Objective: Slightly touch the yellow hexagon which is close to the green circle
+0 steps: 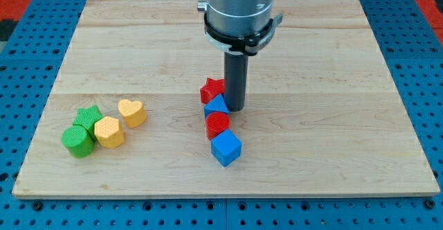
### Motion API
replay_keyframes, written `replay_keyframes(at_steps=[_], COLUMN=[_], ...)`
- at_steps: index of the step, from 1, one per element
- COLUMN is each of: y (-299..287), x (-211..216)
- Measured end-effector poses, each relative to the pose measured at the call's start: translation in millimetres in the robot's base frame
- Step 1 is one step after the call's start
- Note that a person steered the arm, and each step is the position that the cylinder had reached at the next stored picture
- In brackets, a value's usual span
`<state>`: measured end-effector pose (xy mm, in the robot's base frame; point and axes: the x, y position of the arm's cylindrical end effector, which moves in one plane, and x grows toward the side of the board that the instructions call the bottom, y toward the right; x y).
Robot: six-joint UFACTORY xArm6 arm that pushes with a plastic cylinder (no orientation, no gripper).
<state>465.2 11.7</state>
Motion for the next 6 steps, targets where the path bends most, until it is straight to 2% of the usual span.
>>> replay_keyframes(at_steps=[2, 3, 4, 5, 6], y=[-15.8, 1.0, 11.4, -5.8, -62.3], x=[-17.9, -25.6, -57.3, -84.8, -100.1])
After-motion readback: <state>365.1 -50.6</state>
